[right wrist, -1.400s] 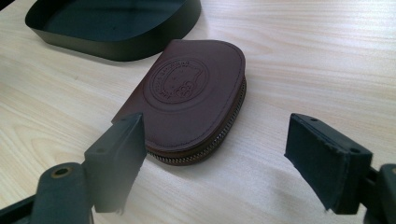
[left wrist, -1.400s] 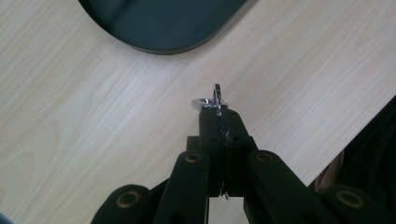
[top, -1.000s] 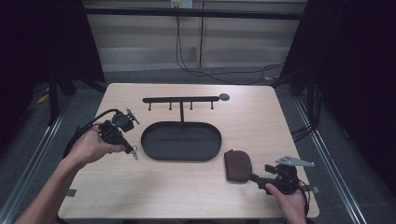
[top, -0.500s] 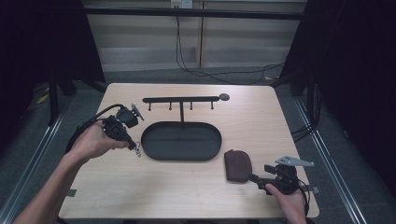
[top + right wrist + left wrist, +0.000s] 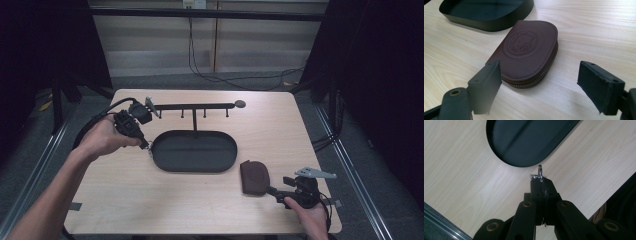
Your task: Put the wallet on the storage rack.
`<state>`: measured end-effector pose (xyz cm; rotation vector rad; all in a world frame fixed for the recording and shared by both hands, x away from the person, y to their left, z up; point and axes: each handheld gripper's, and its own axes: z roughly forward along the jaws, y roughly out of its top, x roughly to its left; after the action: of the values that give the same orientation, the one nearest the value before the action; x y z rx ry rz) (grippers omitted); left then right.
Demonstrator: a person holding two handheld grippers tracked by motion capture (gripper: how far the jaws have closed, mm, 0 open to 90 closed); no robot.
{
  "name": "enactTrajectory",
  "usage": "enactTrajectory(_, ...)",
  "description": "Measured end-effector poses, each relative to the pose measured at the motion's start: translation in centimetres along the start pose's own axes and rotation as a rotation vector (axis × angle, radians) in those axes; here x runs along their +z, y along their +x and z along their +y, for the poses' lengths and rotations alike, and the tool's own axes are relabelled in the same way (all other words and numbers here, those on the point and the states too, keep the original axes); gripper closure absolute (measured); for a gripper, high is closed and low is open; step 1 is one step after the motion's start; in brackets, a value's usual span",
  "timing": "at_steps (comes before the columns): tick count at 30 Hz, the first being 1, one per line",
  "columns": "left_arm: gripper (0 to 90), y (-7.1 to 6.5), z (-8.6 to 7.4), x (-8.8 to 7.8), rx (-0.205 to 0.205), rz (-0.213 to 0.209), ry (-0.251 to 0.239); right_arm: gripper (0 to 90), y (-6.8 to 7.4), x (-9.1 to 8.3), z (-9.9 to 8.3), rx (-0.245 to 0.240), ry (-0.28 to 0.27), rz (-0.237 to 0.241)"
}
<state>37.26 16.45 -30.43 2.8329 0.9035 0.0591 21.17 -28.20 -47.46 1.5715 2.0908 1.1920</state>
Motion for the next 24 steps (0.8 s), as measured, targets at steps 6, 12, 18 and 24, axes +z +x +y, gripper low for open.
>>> enactTrajectory(6, 89.4, 0.0, 1.0, -0.3, 0.013, 0.013, 0.011, 19.0, 0.0, 0.0, 0.0, 0.001, -0.001, 0.001)
enactTrajectory(12, 89.4, 0.3, 1.8, -0.6, 0.015, 0.007, 0.004, 19.0, -0.1, 0.0, 0.0, 0.0, 0.001, 0.003)
enactTrajectory(18, 89.4, 0.6, 2.5, -0.9, 0.013, -0.001, -0.003, 19.0, -0.1, 0.0, 0.0, 0.001, -0.001, 0.005)
enactTrajectory(24, 89.4, 1.2, 3.2, -1.4, -0.007, -0.013, -0.02, 19.0, 0.0, 0.0, 0.0, 0.001, 0.001, 0.007)
